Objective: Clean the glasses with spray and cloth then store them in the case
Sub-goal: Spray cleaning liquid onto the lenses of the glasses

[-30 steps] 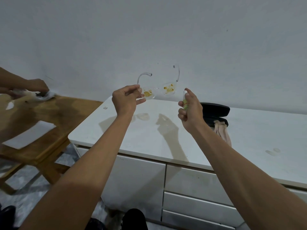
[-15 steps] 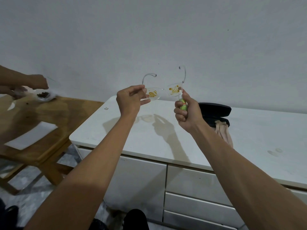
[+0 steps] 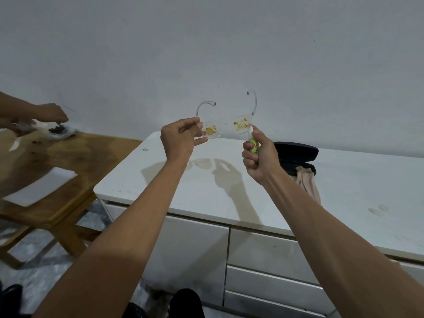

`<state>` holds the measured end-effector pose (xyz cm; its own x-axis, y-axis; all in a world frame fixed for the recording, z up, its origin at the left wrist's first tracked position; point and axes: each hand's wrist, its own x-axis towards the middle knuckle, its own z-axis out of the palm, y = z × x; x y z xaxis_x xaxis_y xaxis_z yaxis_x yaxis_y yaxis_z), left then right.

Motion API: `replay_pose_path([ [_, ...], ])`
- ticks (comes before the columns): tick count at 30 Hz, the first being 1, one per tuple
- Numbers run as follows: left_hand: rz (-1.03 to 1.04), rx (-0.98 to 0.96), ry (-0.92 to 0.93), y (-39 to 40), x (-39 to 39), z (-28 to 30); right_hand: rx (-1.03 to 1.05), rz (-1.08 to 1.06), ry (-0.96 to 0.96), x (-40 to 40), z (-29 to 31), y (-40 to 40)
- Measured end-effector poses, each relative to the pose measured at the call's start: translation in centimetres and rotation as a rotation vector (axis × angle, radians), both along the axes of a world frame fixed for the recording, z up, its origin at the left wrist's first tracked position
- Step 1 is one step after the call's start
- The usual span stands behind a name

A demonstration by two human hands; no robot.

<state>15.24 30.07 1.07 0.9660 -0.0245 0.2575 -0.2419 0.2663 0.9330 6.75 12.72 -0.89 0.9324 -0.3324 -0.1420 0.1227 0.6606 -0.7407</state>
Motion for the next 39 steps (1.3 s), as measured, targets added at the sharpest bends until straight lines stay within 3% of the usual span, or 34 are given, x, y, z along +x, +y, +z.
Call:
replay_pose_path([
  [12, 0.004, -0.004, -0.004, -0.5, -0.2, 0.6, -0.025, 0.146, 0.027, 1.2, 0.3, 3.7],
  [27, 0.012, 0.009, -0.006, -0.5, -0.1, 0.3, -0.058, 0.081, 0.025, 1.5, 0.4, 4.5],
  [34, 0.026, -0.010, 0.011, -0.5, 0.3, 0.0, -0.411, -0.108, 0.118, 0.8, 0.1, 2.9],
  [39, 0.038, -0.017, 0.029, -1.1, 0.4, -0.1, -0.668, -0.297, 0.069, -0.6, -0.5, 0.0],
])
